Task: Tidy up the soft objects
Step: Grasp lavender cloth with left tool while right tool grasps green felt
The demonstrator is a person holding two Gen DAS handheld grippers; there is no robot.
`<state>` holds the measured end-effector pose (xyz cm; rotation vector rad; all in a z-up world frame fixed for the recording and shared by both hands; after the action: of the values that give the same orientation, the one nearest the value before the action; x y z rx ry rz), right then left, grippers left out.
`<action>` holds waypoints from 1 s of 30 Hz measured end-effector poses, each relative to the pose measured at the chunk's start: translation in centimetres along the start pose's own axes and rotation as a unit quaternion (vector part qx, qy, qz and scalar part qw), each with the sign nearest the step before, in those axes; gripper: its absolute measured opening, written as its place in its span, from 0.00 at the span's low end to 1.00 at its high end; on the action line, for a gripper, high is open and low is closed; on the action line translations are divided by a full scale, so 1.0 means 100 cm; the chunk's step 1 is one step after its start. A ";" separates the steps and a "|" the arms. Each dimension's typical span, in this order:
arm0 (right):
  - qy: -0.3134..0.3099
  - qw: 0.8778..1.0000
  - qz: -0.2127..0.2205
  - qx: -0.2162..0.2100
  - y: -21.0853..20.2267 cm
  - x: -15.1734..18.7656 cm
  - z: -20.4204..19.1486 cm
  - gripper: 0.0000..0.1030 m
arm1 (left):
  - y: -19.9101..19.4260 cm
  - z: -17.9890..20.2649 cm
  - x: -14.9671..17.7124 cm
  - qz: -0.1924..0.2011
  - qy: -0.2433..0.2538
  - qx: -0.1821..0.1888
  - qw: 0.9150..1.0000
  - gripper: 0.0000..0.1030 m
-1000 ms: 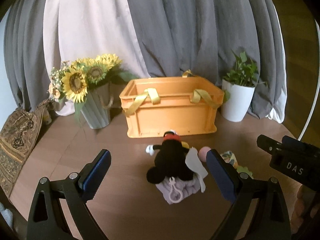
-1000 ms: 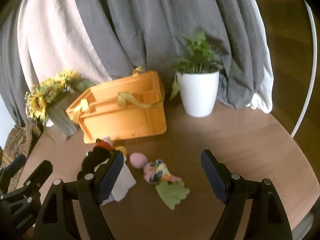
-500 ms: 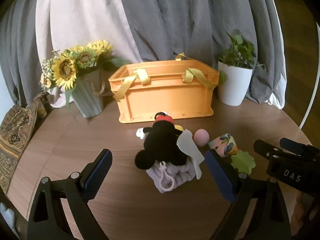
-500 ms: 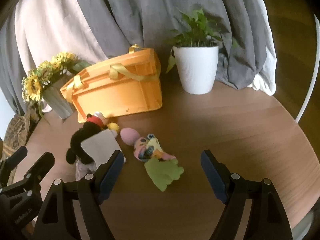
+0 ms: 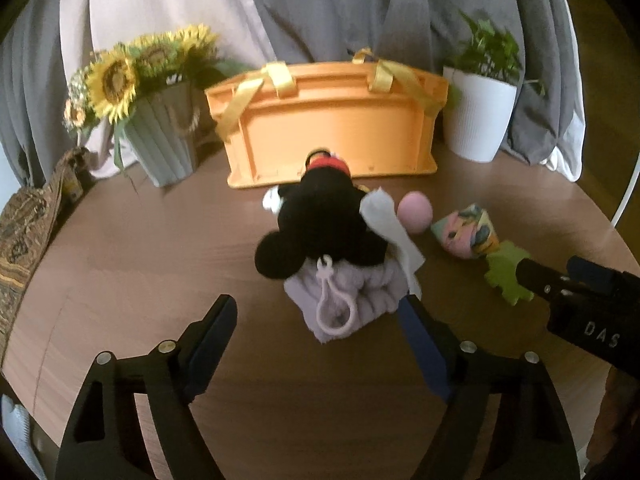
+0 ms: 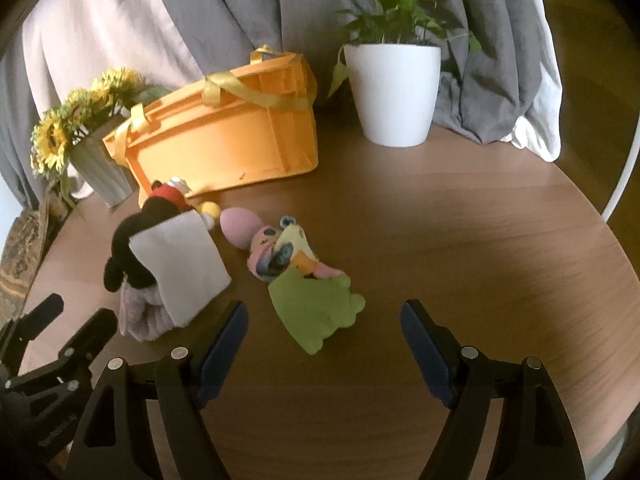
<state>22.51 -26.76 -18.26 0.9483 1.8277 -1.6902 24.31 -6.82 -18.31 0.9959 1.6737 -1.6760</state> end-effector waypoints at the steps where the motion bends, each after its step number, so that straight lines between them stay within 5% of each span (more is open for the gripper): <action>1: -0.001 1.000 -0.001 0.000 0.002 0.001 0.000 0.77 | 0.003 -0.001 0.003 -0.003 -0.002 -0.001 1.000 0.77; 24: -0.016 1.000 -0.016 0.014 0.030 0.011 -0.005 0.59 | 0.042 -0.008 0.017 -0.034 -0.065 0.021 0.997 0.18; 30: -0.019 1.000 -0.013 0.014 0.033 0.009 -0.006 0.55 | 0.040 -0.010 0.011 -0.027 -0.069 0.027 0.997 0.13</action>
<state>24.47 -25.95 -21.06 0.9014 1.8042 -1.7432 27.10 -5.93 -21.44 0.8454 1.5856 -1.7909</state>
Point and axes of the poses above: each gripper's, at about its wrist camera, not at the fingertips, and y roughly the way its jaws point, z to its right, x to its underside, the point moved 2 cm from there along y, roughly the way its jaws point, and after that the axes turned 9 degrees about z, right-handed, at the moved point
